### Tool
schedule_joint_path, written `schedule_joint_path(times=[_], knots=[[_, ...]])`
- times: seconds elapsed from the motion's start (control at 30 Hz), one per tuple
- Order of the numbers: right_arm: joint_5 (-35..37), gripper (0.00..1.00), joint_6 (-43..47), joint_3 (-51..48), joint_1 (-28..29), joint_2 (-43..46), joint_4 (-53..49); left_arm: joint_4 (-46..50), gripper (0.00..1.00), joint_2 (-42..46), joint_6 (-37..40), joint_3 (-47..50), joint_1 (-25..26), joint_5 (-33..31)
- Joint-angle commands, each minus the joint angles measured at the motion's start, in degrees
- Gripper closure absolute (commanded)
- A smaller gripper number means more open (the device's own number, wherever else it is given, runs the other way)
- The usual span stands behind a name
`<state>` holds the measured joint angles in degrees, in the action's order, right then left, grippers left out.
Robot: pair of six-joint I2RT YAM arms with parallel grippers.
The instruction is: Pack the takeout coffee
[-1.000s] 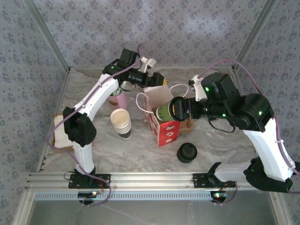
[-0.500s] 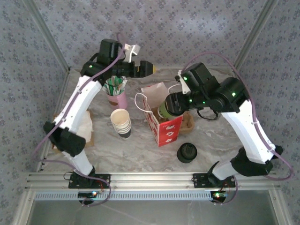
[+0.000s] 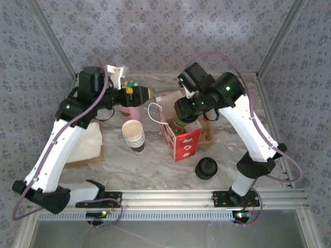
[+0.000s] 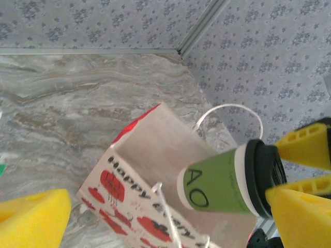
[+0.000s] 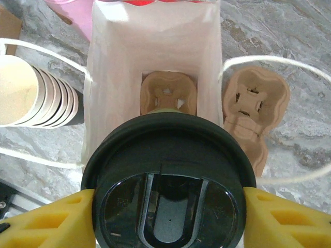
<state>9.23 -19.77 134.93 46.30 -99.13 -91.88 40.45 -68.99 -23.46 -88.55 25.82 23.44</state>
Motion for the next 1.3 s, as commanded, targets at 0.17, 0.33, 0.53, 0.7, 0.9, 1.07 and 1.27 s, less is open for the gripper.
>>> schedule_joint_path(times=[0.17, 0.33, 0.53, 0.7, 0.9, 1.07, 1.27], knots=[[0.09, 0.35, 1.78, 3.36, 1.59, -5.27, -10.51, 0.52, 0.01, 8.00, -0.35, 9.06, 0.24, -1.90], [0.18, 0.35, 0.83, 0.78, 1.19, -5.63, -11.44, 0.35, 0.00, 10.13, -0.61, 12.22, 0.37, -1.97], [-0.52, 0.35, 0.79, -2.46, 0.85, -6.13, -11.37, -0.18, 0.01, 10.63, -0.66, 14.36, 0.66, -1.73], [-0.97, 0.35, 0.79, -4.72, 0.70, -6.36, -11.50, -0.17, 0.00, 10.85, -0.53, 15.21, 1.06, -1.93], [-1.54, 0.35, 0.66, -8.07, 0.75, -5.92, -11.49, 0.63, 0.00, 11.54, -0.01, 16.36, 1.60, -3.27], [-1.91, 0.35, 0.61, -9.63, 0.98, -5.90, -11.48, 0.53, 0.01, 11.96, -0.11, 17.25, 2.01, -3.52], [-1.89, 0.35, 0.46, -10.84, 1.44, -6.15, -11.53, 0.29, 0.01, 11.87, -0.10, 17.89, 2.37, -3.88]])
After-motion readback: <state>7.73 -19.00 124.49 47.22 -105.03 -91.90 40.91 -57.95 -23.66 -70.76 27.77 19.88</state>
